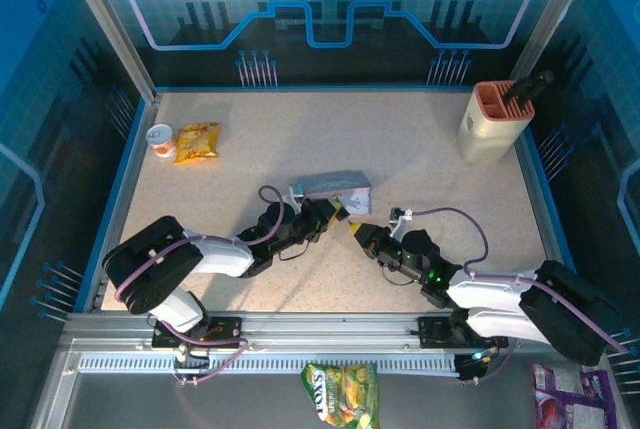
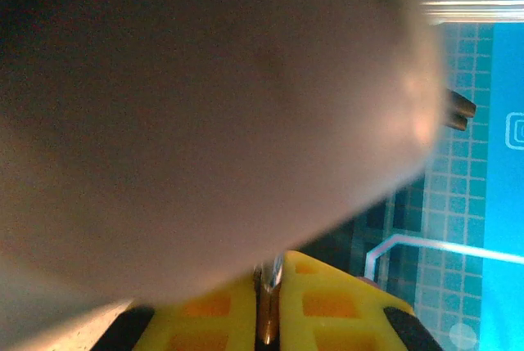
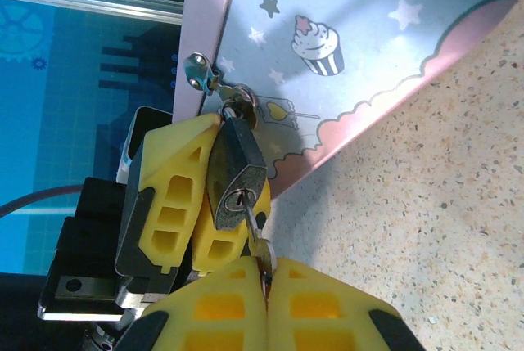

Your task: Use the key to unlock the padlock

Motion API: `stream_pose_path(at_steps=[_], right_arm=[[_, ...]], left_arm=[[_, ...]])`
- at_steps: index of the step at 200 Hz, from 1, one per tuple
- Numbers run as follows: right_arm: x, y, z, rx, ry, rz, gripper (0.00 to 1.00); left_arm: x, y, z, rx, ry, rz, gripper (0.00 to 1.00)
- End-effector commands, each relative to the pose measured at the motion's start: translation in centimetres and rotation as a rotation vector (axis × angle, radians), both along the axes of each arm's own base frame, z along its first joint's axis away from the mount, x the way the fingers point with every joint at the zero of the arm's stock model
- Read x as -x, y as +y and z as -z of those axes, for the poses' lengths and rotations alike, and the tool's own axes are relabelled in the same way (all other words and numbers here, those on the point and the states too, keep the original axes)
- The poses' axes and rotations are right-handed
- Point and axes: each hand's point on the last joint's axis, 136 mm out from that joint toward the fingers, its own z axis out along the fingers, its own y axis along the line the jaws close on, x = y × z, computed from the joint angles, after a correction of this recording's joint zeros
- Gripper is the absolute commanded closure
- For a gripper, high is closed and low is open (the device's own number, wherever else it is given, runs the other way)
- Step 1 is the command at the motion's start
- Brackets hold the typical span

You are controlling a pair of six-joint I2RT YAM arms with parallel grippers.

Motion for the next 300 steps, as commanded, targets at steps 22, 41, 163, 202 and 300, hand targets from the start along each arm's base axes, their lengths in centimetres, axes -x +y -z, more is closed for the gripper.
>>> stream_pose_path(at_steps=[22,41,163,202,300], right_arm=[[-0.6,0.2,-0.9,-0.012,-0.038,0.026,1.00],[-0.6,0.2,-0.9,-0.014,-0.040,0.027,1.00],[-1.4,0.7,-0.6,-0.053,-0.023,0.004,1.00],[-1.4,0.8,-0.4,-0.065,-0.008,0.000,1.00],[-1.6,0.5,-0.5,-0.130,0.032,-0.031,1.00]], left_arm=[[0.6,-1.8,-4.9,0.130,-0.080,0.052,0.91],[0.6,-1.9,-4.9,0.130,-0.080,0.054,0.91],[1.7,-1.9,-4.6,0.117,-0.055,0.072,0.91],[2.2,-1.7,-4.2,0.104,-0.050,0.075,0.91],[2.7,-1.8,-3.3,0.087,-0.060,0.085,0.94]])
